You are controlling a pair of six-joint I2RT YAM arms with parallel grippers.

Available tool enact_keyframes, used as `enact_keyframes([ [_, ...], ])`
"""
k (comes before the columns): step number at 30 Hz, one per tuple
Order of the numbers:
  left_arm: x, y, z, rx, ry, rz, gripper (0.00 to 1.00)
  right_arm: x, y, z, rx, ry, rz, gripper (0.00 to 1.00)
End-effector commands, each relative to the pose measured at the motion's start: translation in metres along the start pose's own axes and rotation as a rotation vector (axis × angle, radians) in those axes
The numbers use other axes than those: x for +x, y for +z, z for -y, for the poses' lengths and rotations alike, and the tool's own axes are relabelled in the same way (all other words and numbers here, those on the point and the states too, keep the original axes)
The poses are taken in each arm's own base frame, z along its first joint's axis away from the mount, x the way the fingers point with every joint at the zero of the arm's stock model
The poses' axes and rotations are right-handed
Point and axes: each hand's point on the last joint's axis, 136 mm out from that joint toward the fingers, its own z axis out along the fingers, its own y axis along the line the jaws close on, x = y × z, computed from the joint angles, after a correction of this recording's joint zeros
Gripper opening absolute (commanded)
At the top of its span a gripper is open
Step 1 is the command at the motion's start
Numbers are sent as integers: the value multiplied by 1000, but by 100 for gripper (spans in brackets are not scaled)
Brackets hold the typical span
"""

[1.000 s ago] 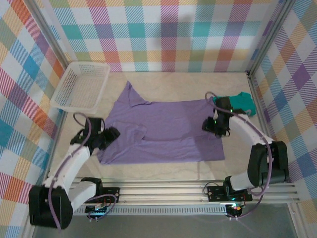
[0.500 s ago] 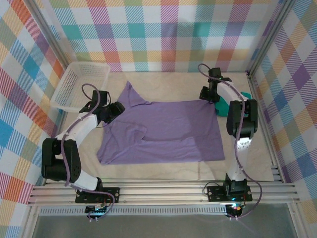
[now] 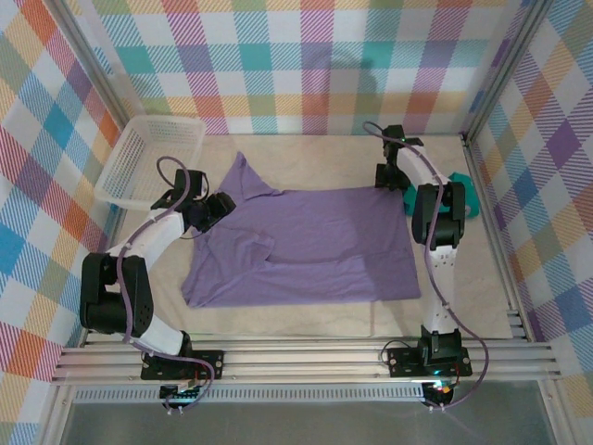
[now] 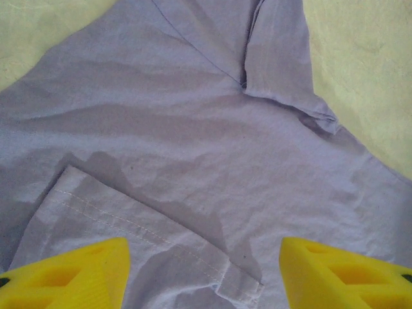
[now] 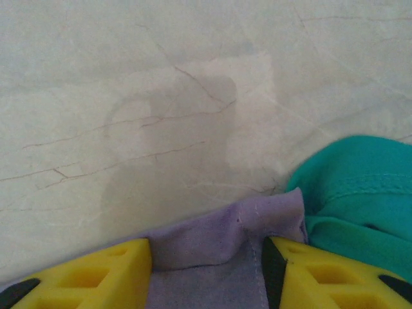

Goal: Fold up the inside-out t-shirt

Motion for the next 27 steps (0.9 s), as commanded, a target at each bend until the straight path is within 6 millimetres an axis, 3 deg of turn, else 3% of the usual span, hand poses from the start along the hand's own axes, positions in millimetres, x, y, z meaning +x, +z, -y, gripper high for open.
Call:
enact_keyframes([
  [1, -11, -3, 7, 12, 31, 18, 63, 13, 16, 4, 25, -43, -84, 49],
  [9, -17, 8, 7, -6, 44, 9, 63, 7, 20, -9, -36, -79, -89, 29],
  [14, -39, 21, 14, -23, 58, 37, 63, 1, 12, -17, -88, -84, -52, 13],
  [20, -71, 67, 30, -94, 141, 18, 59, -5, -2, -18, -113, -90, 9, 1],
  [27, -104, 121, 49, -160, 215, 5, 56, -5, -7, -20, -125, -99, 12, 0],
])
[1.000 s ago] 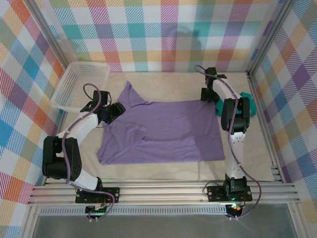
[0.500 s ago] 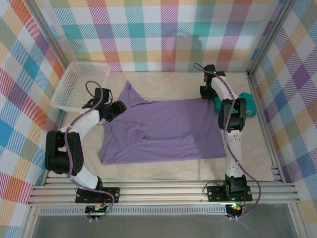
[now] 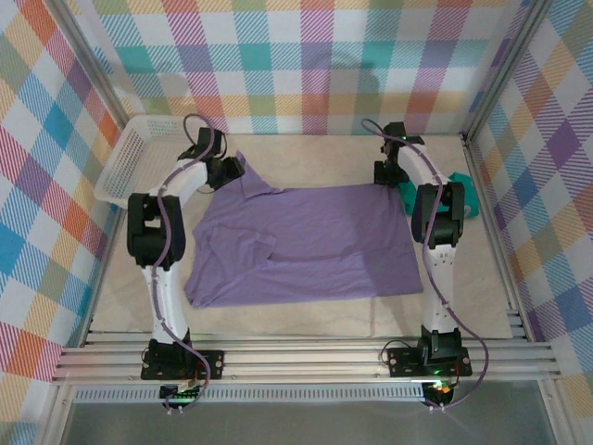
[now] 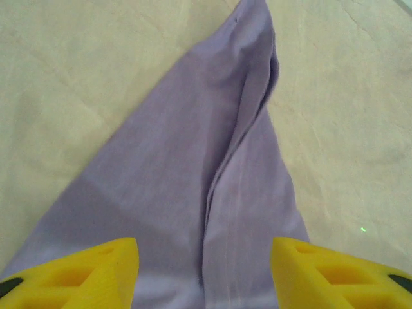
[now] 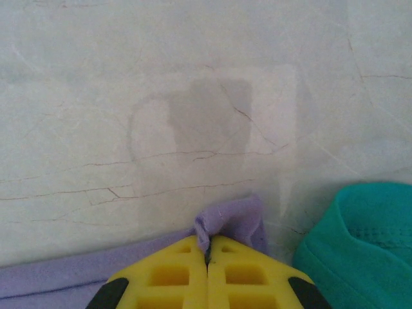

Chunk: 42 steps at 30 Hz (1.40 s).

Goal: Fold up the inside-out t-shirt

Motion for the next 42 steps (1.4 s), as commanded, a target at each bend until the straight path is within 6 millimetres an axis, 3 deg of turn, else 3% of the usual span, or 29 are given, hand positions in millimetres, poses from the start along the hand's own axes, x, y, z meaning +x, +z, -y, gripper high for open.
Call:
enact_keyframes([
  [1, -4, 15, -2, -82, 64, -31, 56, 4, -7, -4, -30, -13, -9, 0],
  [11, -48, 73, 16, -83, 82, 18, 56, 5, -9, -9, -60, -22, -4, 0],
  [21, -77, 92, 27, -47, 87, 143, 53, 8, -8, -17, -88, -34, -7, 0],
  [33, -85, 101, 30, -12, 79, 172, 19, 3, -14, -12, -50, -46, 23, 0],
  [39, -93, 90, 31, 9, 69, 177, 2, -5, -15, -11, -42, -40, 49, 0],
  [42, -97, 79, 35, 22, 68, 177, 0, -9, -18, -9, -37, -37, 64, 0],
])
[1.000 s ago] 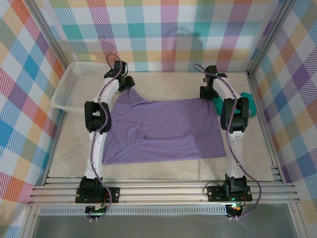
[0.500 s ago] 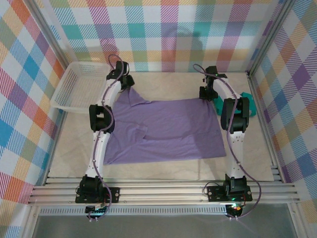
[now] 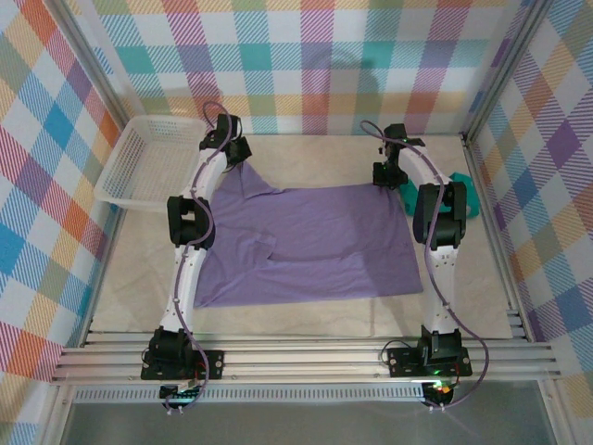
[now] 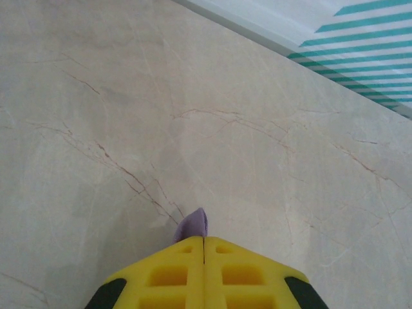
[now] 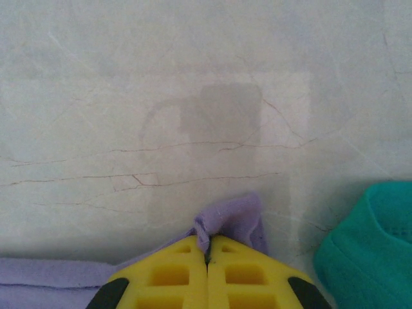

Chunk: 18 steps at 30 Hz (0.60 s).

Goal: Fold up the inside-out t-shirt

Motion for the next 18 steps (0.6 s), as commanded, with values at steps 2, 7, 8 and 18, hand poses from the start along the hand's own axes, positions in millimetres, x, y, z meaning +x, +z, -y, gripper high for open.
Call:
enact_keyframes([
  [2, -25, -29, 12, 48, -2, 34, 0, -15, -19, -3, 6, -7, 55, 0],
  [7, -34, -63, 18, 55, -12, 29, 0, -23, -32, -5, -9, -2, 100, 0],
  [8, -36, -71, 21, 58, -11, 34, 0, -25, -35, -7, -18, -4, 112, 0],
  [18, -17, -139, 2, 0, -22, 16, 0, -25, -66, -9, -34, -67, 206, 0],
])
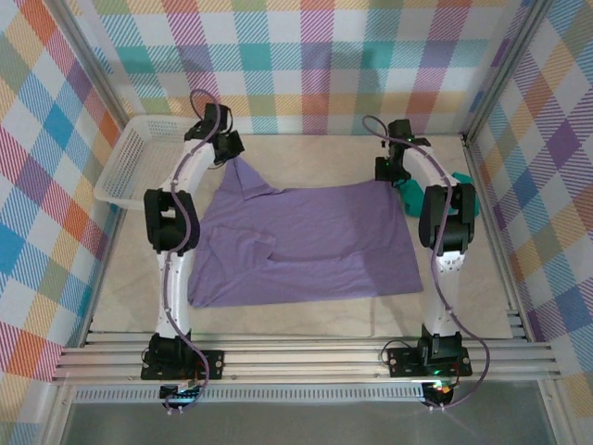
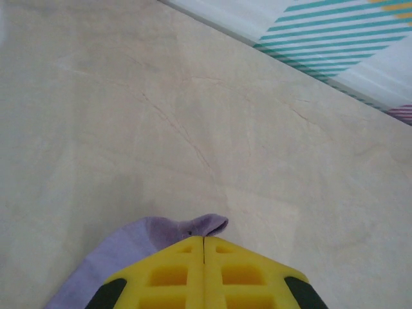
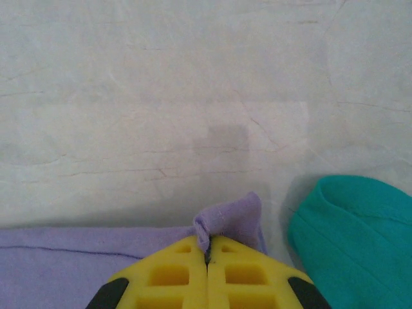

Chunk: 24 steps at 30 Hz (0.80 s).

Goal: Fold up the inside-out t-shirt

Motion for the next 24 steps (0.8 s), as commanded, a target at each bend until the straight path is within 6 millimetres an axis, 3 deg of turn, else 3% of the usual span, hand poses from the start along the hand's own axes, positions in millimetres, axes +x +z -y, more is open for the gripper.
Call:
enact_keyframes([
  [1, -7, -42, -4, -3, -20, 41, 0, -14, -30, -7, -20, -56, 93, 0],
  [6, 26, -92, -27, -46, -50, 15, 0, 2, -55, -4, -9, -84, 121, 0],
  [14, 76, -177, -52, 14, -166, -23, 0, 51, -82, 7, 29, -59, 95, 0],
  [19, 108, -203, -53, 62, -193, -90, 0, 77, -92, 12, 42, -21, 67, 0],
  [24, 124, -225, -64, 40, -174, -99, 0, 99, -103, 16, 60, 12, 39, 0],
])
